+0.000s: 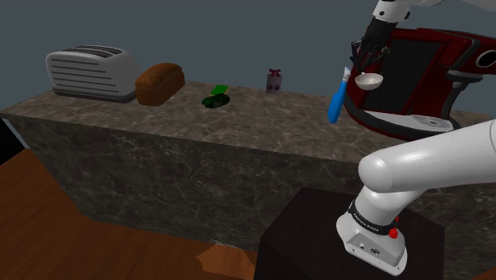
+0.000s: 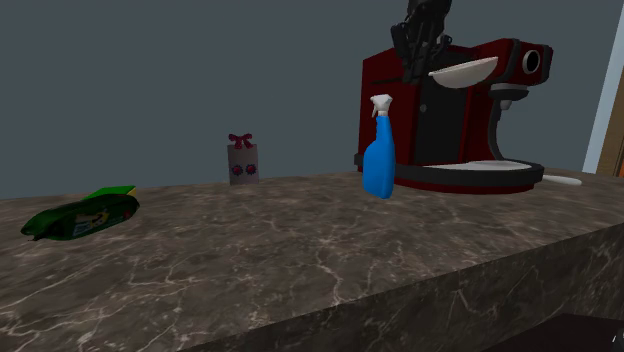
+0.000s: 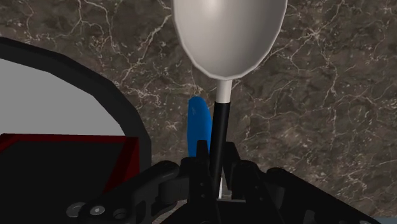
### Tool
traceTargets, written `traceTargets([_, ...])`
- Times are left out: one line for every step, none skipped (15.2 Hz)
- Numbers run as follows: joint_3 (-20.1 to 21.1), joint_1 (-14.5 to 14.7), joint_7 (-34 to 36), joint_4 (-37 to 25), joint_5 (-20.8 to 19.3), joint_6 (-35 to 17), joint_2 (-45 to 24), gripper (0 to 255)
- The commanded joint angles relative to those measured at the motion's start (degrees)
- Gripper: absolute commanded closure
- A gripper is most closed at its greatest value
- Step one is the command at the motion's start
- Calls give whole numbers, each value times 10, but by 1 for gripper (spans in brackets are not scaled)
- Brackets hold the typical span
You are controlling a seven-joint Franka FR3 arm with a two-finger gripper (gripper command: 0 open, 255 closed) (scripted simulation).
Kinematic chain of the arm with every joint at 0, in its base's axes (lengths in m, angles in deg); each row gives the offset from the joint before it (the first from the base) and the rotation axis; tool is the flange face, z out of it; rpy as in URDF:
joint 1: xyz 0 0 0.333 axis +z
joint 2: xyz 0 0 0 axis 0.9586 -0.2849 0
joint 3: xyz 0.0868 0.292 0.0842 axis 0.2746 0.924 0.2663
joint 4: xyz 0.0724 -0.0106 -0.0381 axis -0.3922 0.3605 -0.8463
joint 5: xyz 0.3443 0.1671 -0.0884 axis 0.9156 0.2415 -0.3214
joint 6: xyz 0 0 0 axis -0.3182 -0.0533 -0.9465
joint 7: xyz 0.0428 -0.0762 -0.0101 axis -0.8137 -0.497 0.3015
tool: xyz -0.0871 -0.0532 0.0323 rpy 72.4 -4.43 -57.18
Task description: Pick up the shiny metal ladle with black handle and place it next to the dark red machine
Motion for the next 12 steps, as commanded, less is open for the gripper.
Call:
traceTargets([-1, -1, 0, 19, -2, -14, 5, 255])
traceTargets([-2, -2, 0, 28, -2, -22, 7, 255])
traceTargets([-2, -2, 0, 37, -3, -29, 8, 255])
traceTargets([-3, -3, 0, 46, -4, -36, 10, 255])
traceTargets([-4, -3, 0, 54, -5, -43, 12, 255])
traceTargets([-4, -4, 0, 63, -6, -51, 13, 255])
traceTargets([-5, -4, 0, 72, -6, -58, 14, 255])
traceTargets([-6, -5, 0, 80, -7, -65, 15, 255])
traceTargets([-7, -6, 0, 88, -8, -73, 16, 255])
traceTargets([-8, -6, 0, 97, -9, -80, 17, 255])
traceTargets([-9, -7, -1, 105, -10, -87, 18, 255])
traceTargets([-9, -7, -1, 113, -10, -95, 18, 255])
